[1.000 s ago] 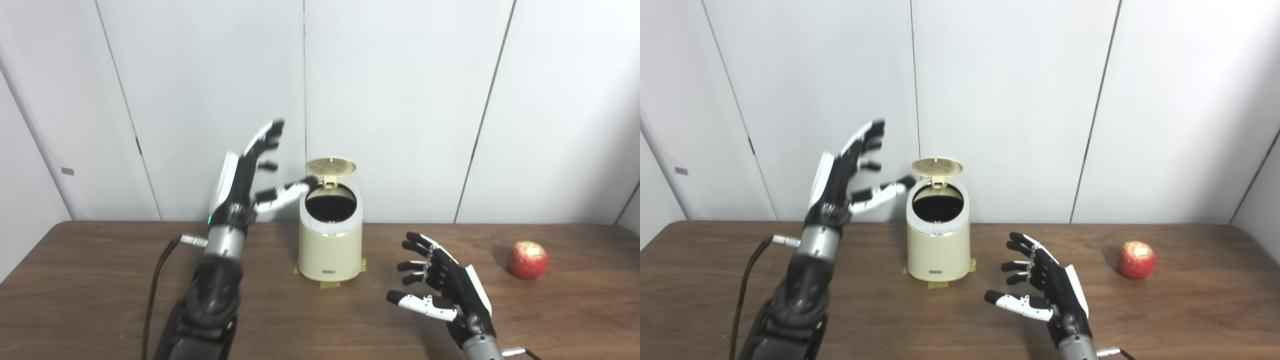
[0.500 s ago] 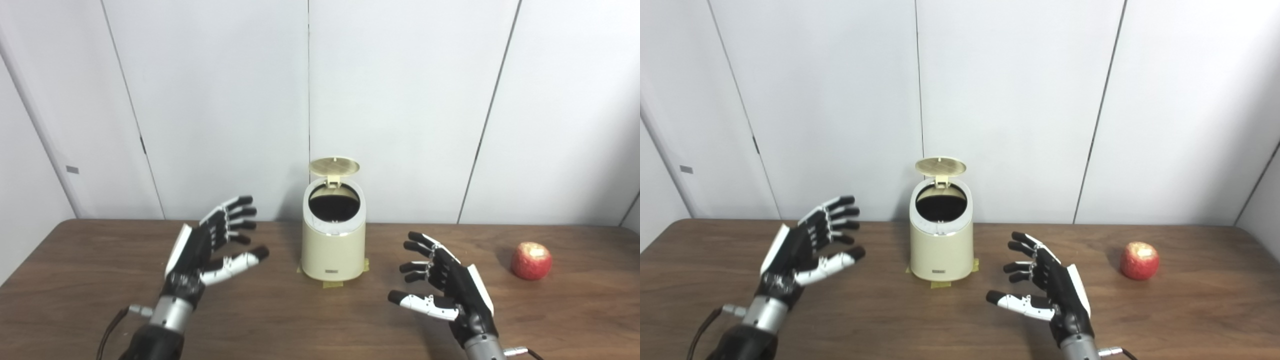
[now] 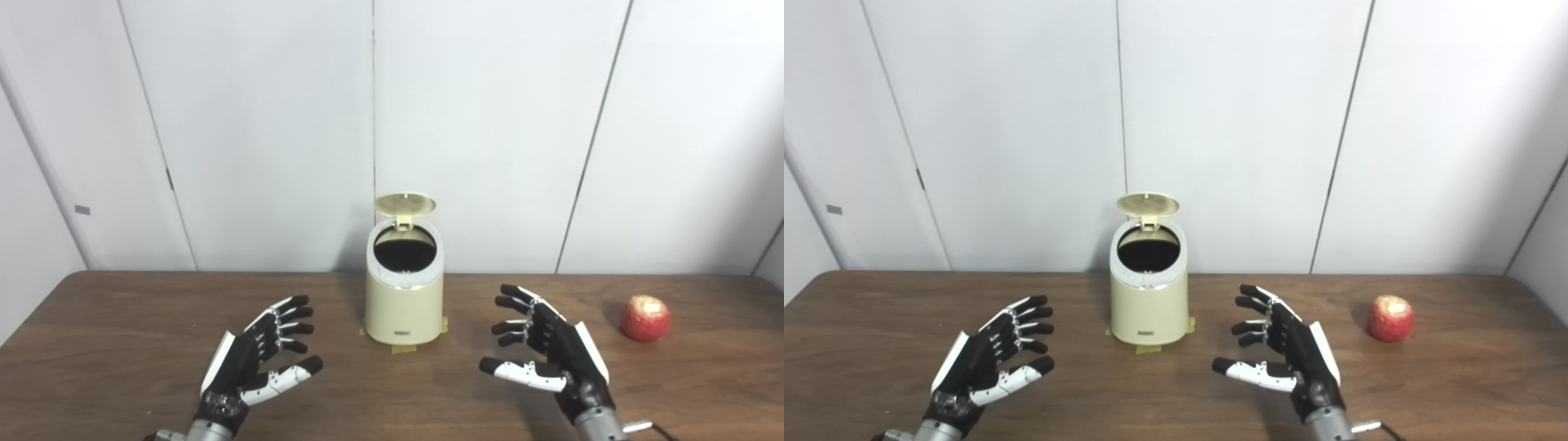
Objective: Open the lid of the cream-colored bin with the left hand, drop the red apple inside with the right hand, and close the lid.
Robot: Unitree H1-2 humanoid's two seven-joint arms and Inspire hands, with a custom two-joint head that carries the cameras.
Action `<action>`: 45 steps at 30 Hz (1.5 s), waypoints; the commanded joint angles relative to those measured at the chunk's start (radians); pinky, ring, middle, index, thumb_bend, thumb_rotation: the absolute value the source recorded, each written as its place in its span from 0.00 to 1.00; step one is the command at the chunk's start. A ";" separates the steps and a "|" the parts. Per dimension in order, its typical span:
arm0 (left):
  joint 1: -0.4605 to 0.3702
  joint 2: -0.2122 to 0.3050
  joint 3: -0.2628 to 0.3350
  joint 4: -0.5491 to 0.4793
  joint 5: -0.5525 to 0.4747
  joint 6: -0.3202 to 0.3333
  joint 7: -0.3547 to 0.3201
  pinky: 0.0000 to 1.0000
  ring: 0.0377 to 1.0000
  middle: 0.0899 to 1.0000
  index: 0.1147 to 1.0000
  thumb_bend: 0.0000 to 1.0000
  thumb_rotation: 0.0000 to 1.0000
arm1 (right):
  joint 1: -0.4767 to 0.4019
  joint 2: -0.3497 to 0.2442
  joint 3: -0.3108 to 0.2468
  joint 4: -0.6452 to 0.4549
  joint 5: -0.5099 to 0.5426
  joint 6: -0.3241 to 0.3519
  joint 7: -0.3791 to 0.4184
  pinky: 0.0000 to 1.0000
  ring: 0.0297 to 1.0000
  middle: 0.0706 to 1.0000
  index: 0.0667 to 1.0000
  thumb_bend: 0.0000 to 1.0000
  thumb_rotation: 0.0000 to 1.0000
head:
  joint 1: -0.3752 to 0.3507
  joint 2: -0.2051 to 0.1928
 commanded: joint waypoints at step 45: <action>-0.035 0.089 0.045 -0.013 -0.018 0.020 -0.031 0.72 0.80 0.84 0.87 0.70 0.18 | -0.289 -0.493 -0.115 0.366 -0.103 0.220 0.145 0.85 0.93 0.95 0.95 0.78 0.12 | -0.264 -0.065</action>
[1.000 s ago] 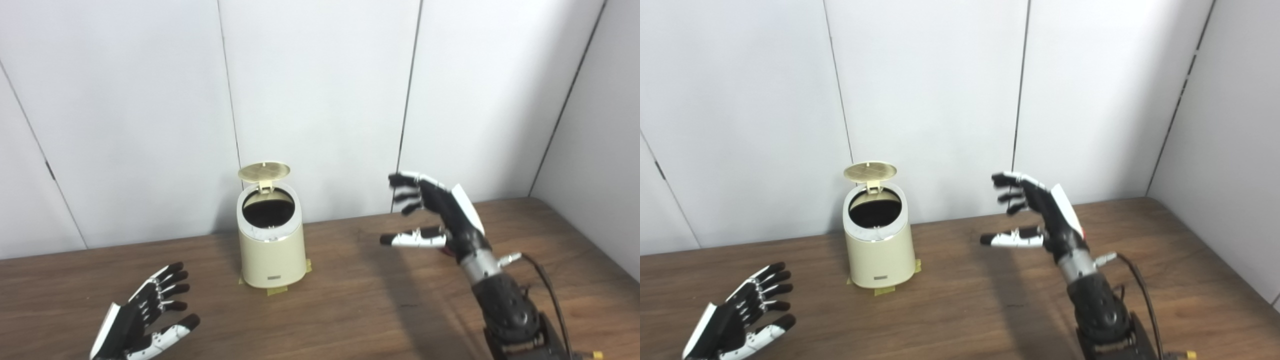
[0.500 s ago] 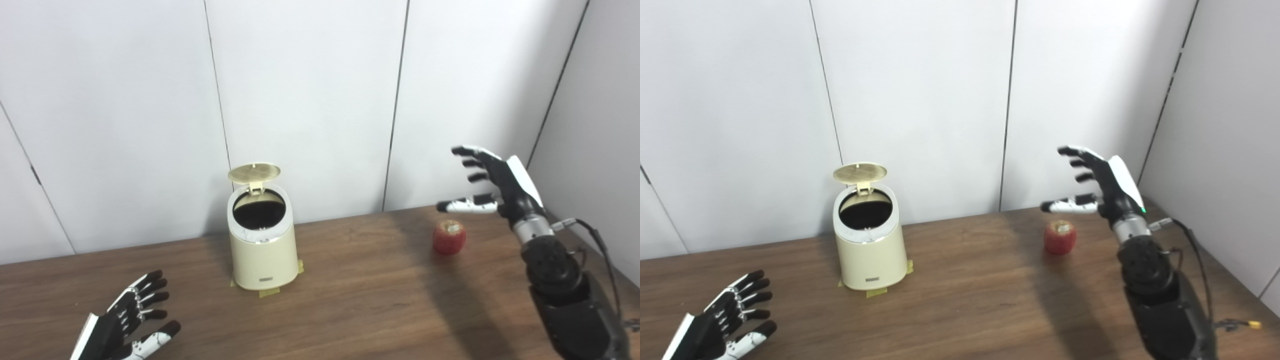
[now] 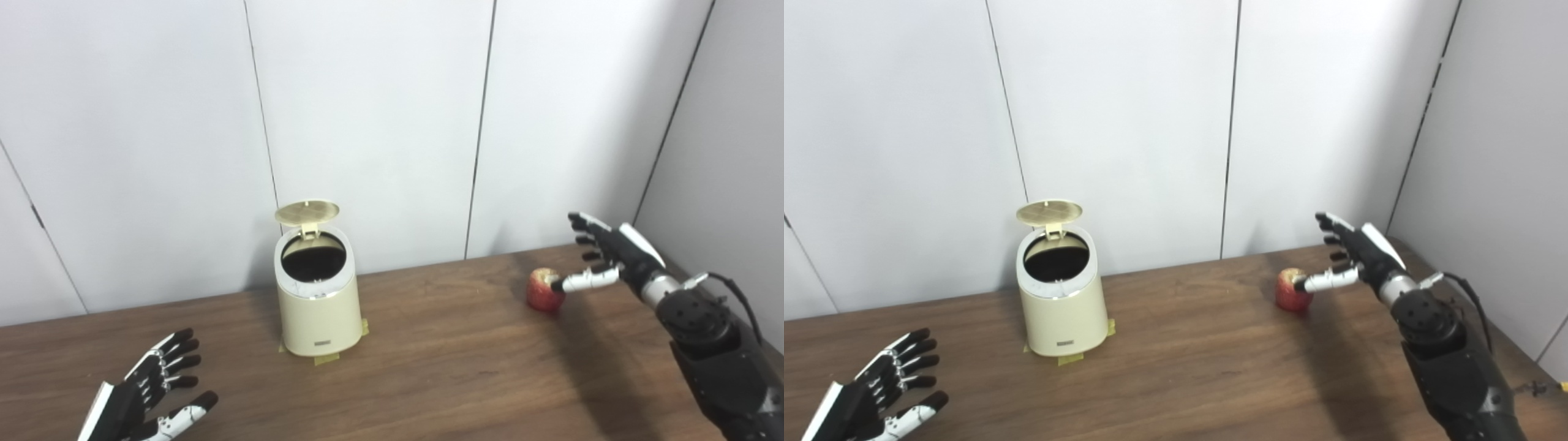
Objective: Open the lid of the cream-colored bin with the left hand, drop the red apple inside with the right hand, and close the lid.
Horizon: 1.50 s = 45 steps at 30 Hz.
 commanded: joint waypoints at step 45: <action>-0.016 0.010 -0.007 -0.092 0.004 0.030 -0.001 0.69 0.78 0.83 0.87 0.64 0.13 | -0.142 0.008 0.210 0.356 -0.160 -0.256 -0.155 0.50 0.47 0.43 0.48 0.53 0.00 | 0.023 0.031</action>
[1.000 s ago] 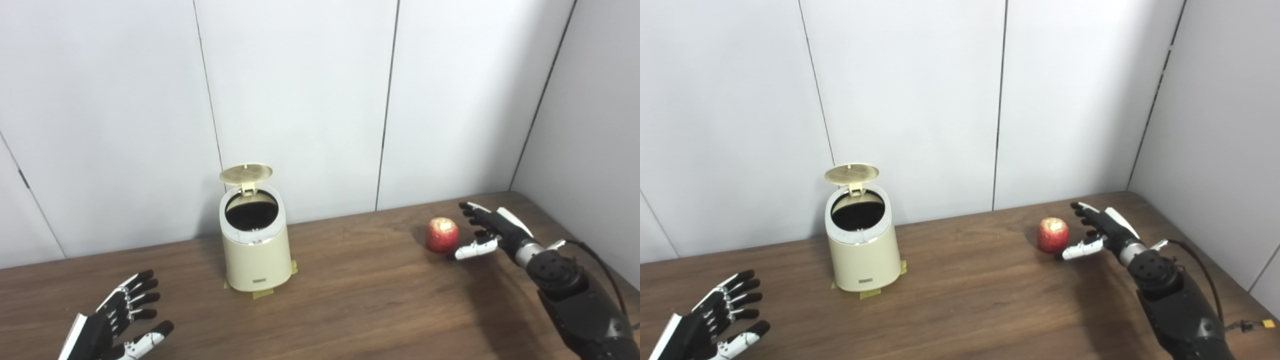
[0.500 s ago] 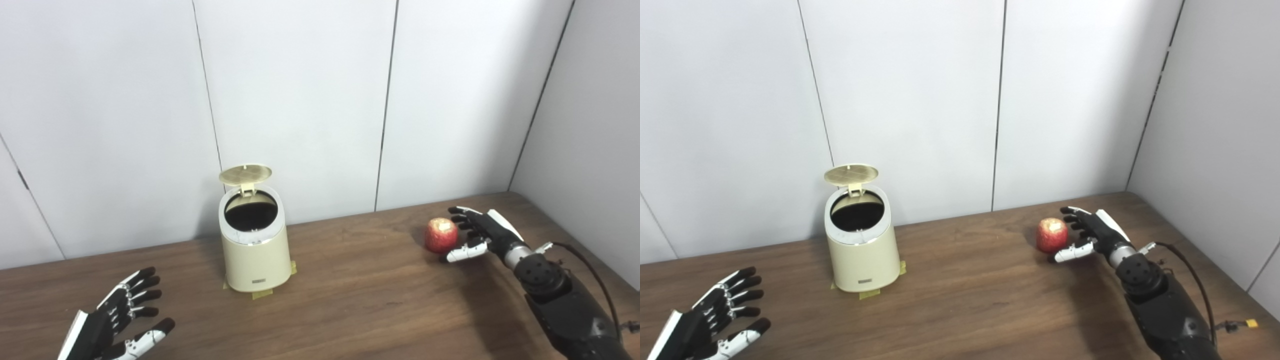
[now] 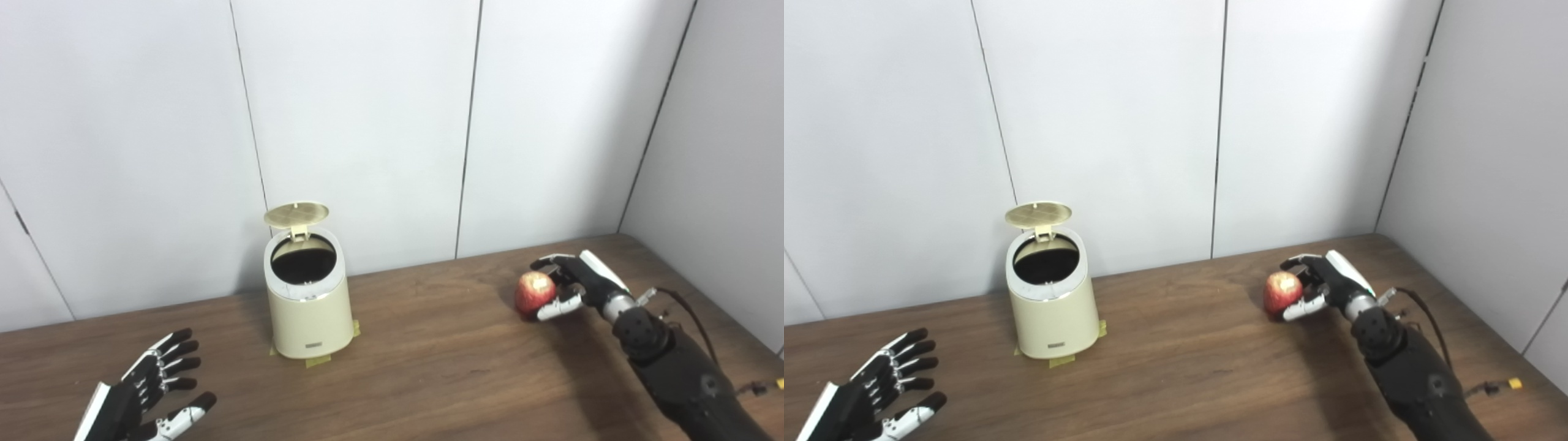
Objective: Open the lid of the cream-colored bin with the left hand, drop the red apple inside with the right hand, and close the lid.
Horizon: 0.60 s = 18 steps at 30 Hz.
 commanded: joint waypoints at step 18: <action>-0.028 0.015 -0.002 0.000 0.005 -0.033 0.000 0.70 0.78 0.83 0.87 0.64 0.13 | 0.018 -0.002 0.022 -0.232 -0.045 0.001 -0.041 0.44 0.41 0.40 0.50 0.52 0.00 | 0.019 0.005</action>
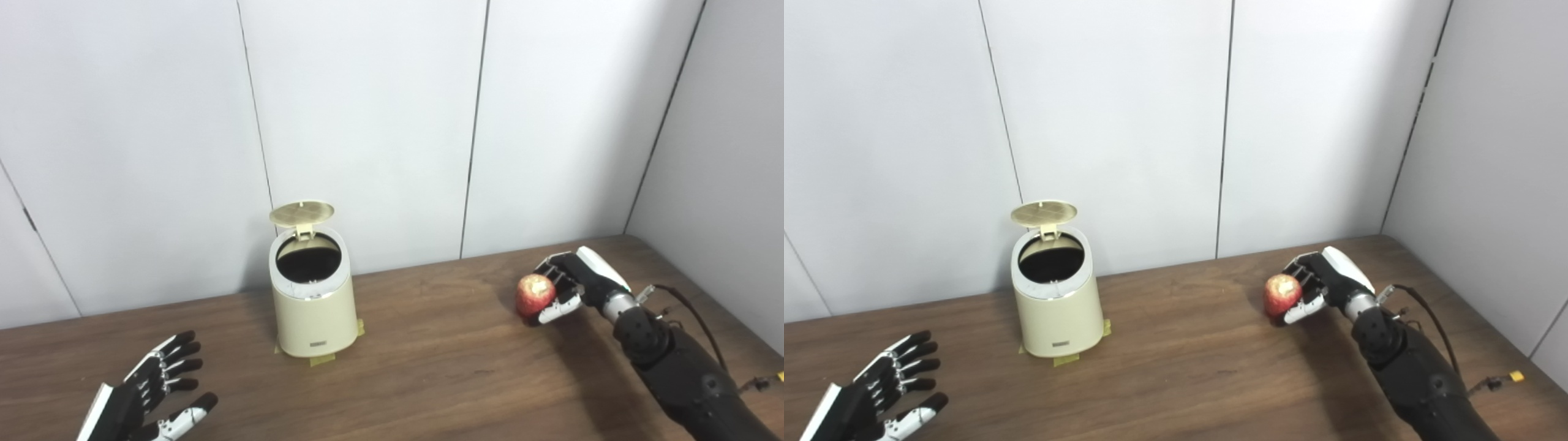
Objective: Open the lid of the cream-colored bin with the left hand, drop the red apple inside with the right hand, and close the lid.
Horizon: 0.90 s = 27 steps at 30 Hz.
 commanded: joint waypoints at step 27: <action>-0.031 -0.052 -0.039 0.044 0.069 -0.074 0.039 0.68 0.76 0.81 0.85 0.77 0.25 | -0.212 0.366 -0.066 -0.365 0.112 0.150 0.036 0.43 0.40 0.41 0.48 0.52 0.00 | 0.275 -0.025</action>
